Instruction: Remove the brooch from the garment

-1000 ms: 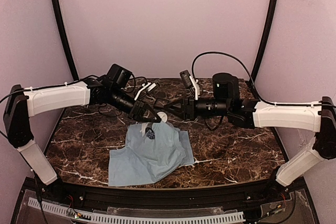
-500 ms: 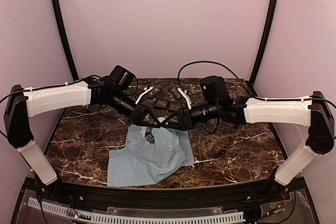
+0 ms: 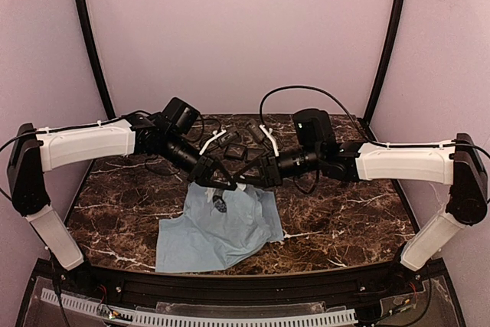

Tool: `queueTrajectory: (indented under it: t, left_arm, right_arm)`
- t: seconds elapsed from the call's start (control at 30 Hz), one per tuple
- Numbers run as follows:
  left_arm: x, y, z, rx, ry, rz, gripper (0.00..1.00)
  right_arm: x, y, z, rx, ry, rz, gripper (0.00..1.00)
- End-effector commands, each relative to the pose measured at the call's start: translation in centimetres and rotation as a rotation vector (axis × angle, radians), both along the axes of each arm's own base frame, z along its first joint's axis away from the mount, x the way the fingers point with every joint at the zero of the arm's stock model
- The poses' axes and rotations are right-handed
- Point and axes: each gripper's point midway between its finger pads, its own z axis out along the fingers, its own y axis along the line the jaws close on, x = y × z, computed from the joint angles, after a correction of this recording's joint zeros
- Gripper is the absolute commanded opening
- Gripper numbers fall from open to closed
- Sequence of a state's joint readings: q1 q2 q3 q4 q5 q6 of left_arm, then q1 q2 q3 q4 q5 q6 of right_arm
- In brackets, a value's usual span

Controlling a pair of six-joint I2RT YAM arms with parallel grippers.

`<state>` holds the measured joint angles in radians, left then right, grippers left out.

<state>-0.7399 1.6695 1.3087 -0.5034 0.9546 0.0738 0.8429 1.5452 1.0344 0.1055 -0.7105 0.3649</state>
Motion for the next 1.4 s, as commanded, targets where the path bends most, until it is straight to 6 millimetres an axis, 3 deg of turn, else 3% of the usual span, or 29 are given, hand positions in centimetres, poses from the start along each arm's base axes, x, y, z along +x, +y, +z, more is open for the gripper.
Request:
queueTrajectory:
  t: [0.0, 0.27, 0.73, 0.87, 0.93, 1.0, 1.1, 1.2, 1.37]
  left_arm:
    - [-0.8, -0.4, 1.2, -0.027, -0.003, -0.042, 0.01]
    - [-0.8, -0.4, 1.4, -0.03, -0.01, -0.041, 0.01]
    - [-0.9, -0.5, 1.6, -0.043, 0.001, -0.045, 0.01]
    - [-0.9, -0.5, 1.6, -0.044, 0.001, -0.044, 0.01]
    - [-0.8, -0.5, 1.6, -0.043, 0.001, -0.041, 0.01]
    - [-0.6, -0.6, 1.8, -0.044, -0.005, -0.029, 0.14]
    - [-0.4, -0.6, 2.2, -0.058, -0.028, -0.011, 0.48]
    - [-0.3, -0.6, 2.8, -0.081, -0.039, 0.005, 0.69]
    - [-0.1, -0.7, 2.5, -0.077, -0.033, 0.01, 0.76]
  right_arm:
    - [0.3, 0.0, 1.6, 0.064, -0.028, -0.006, 0.23]
    - [0.1, 0.0, 1.0, 0.051, -0.012, 0.003, 0.12]
    - [-0.2, -0.2, -0.5, 0.014, 0.009, 0.01, 0.13]
    - [-0.1, -0.2, 0.1, 0.031, -0.002, 0.004, 0.0]
    - [0.1, -0.2, 0.5, 0.044, -0.013, -0.008, 0.0]
    - [0.5, -0.5, 0.8, 0.06, -0.029, -0.044, 0.0]
    - [1.3, -1.2, 2.1, 0.116, -0.079, -0.133, 0.0]
    - [2.1, -2.0, 3.8, 0.178, -0.141, -0.234, 0.0]
    - [3.1, -3.0, 6.2, 0.254, -0.227, -0.365, 0.0]
